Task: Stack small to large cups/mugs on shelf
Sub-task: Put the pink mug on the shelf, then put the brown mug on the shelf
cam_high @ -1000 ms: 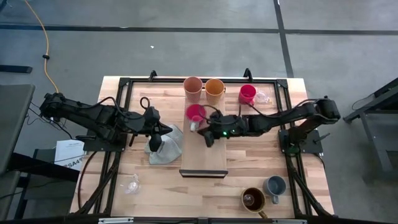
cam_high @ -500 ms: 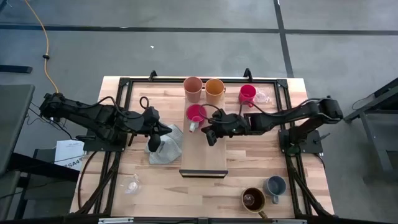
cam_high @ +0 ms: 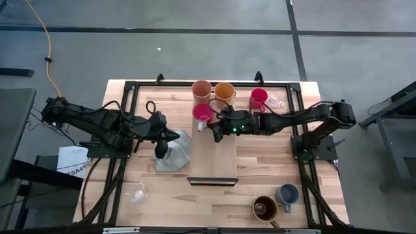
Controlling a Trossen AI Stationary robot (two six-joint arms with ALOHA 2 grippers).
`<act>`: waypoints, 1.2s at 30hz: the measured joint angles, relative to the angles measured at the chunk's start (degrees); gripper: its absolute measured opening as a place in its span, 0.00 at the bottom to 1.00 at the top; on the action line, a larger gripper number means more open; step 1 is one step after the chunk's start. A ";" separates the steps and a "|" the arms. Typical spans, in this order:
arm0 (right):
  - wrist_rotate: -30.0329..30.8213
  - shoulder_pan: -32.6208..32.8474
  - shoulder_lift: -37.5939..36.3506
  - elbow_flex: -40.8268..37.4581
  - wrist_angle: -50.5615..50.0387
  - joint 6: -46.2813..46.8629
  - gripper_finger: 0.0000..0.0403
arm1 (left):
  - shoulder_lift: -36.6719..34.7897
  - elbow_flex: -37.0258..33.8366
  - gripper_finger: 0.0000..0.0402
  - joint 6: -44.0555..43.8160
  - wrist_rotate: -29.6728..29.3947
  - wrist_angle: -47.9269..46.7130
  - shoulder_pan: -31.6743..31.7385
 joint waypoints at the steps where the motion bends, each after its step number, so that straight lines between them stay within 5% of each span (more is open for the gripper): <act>1: 0.10 -0.43 0.00 0.00 0.04 0.00 0.00 | 0.00 0.00 0.00 -0.03 -0.01 0.00 0.00; 12: 0.09 -2.72 0.00 0.00 1.20 -1.05 0.00 | 0.04 0.00 0.00 -0.03 -0.03 0.00 0.00; 18: -4.63 -0.52 -0.96 0.00 0.71 -1.04 0.00 | -0.44 0.00 0.00 0.08 -0.03 -0.08 0.00; 26: -6.10 4.42 -6.72 0.00 -9.56 -1.50 0.00 | -3.50 0.00 0.00 0.28 -0.11 -0.07 0.02; 36: 8.39 4.69 -20.83 -0.02 -13.90 -6.42 0.00 | -6.66 1.44 0.00 5.16 -0.13 12.22 0.04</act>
